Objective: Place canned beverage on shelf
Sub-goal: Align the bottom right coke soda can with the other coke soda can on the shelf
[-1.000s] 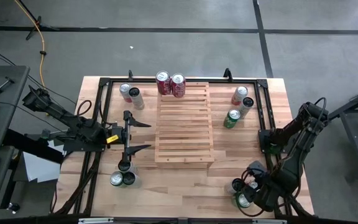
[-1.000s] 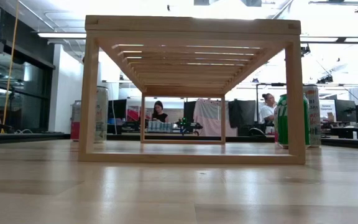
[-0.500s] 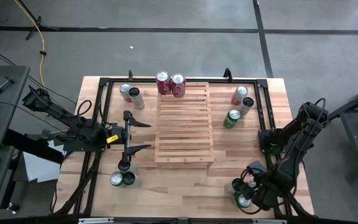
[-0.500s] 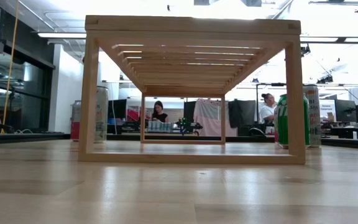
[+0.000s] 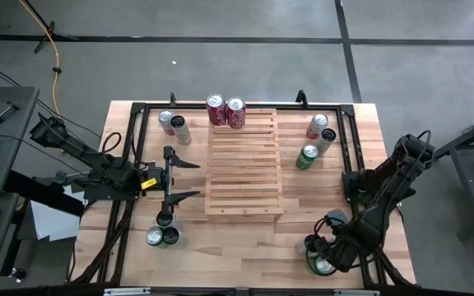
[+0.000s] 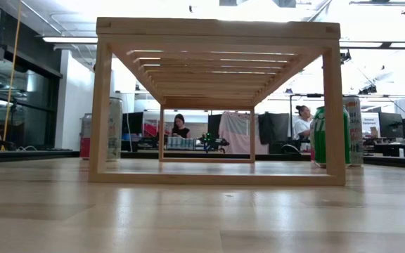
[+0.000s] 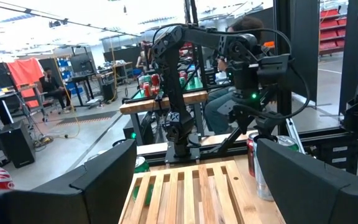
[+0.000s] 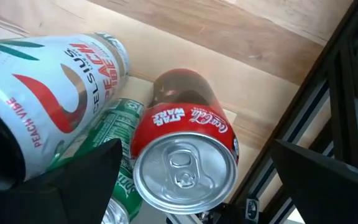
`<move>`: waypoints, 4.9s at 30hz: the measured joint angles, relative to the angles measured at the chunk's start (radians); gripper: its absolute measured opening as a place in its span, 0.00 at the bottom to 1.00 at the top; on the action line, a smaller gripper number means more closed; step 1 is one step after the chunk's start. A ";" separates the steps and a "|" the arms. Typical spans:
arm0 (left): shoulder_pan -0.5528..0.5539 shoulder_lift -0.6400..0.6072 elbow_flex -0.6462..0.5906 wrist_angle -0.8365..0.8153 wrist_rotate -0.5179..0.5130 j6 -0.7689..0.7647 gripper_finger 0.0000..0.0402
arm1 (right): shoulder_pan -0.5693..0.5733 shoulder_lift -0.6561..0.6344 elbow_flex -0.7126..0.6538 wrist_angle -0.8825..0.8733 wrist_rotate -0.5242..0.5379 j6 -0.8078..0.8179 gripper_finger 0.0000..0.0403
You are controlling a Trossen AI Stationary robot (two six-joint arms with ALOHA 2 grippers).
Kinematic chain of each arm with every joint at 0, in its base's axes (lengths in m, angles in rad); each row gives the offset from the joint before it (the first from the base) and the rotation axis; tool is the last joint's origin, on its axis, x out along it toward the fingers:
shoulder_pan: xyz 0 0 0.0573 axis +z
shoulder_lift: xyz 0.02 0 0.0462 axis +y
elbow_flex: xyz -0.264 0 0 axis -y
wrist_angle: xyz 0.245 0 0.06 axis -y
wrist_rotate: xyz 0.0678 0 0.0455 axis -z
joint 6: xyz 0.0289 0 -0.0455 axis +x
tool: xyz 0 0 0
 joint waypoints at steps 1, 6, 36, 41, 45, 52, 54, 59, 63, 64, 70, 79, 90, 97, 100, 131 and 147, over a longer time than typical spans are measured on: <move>0.000 0.000 0.000 0.000 0.000 0.000 0.81 | 0.000 0.000 0.000 -0.001 0.000 -0.004 0.98; 0.000 0.000 0.000 0.000 0.000 0.000 0.81 | 0.000 0.003 0.000 -0.006 0.005 -0.030 0.98; 0.000 0.000 0.000 -0.001 0.000 -0.001 0.81 | 0.003 0.062 0.005 0.018 -0.022 0.040 0.98; 0.000 0.000 0.000 0.000 0.000 -0.001 0.81 | 0.003 0.071 0.006 0.025 -0.018 0.031 0.91; 0.000 0.000 0.000 0.000 0.000 0.000 0.81 | 0.003 0.072 0.005 0.025 -0.013 0.032 0.85; 0.000 0.000 0.000 0.000 0.000 0.000 0.81 | 0.004 0.072 0.004 0.013 -0.024 0.035 0.81; 0.000 0.000 0.000 0.000 0.000 0.000 0.81 | 0.003 0.073 0.004 -0.001 -0.036 0.035 0.79; 0.000 0.000 0.000 0.001 0.000 0.000 0.81 | 0.003 0.073 0.004 -0.021 -0.055 0.012 0.70; 0.000 0.000 0.000 0.001 0.000 0.000 0.81 | 0.002 0.065 0.003 -0.022 -0.054 -0.008 0.68; 0.000 0.000 0.000 0.002 0.000 0.000 0.81 | 0.002 0.061 0.003 -0.024 -0.052 -0.013 0.68; 0.000 0.000 0.000 0.002 0.000 0.001 0.81 | 0.001 0.037 -0.003 -0.047 -0.026 -0.014 0.68; 0.000 0.000 0.000 0.002 0.000 0.007 0.81 | 0.001 0.002 -0.002 -0.037 -0.011 -0.030 0.68; 0.000 0.000 0.000 0.002 -0.004 0.026 0.81 | 0.001 -0.113 0.000 -0.145 0.037 -0.004 0.68; 0.000 0.000 0.000 0.002 -0.005 0.026 0.81 | 0.001 -0.189 0.001 -0.260 0.141 0.019 0.68; 0.000 0.000 0.000 0.006 -0.005 0.026 0.81 | 0.001 -0.210 0.001 -0.295 0.219 0.034 0.68; 0.000 0.000 0.000 0.001 -0.005 0.025 0.81 | -0.354 -0.244 0.328 -0.375 0.796 -0.638 0.68; 0.001 0.022 0.000 -0.046 -0.030 0.025 0.81 | -0.526 -0.194 0.395 0.210 0.886 -1.445 0.68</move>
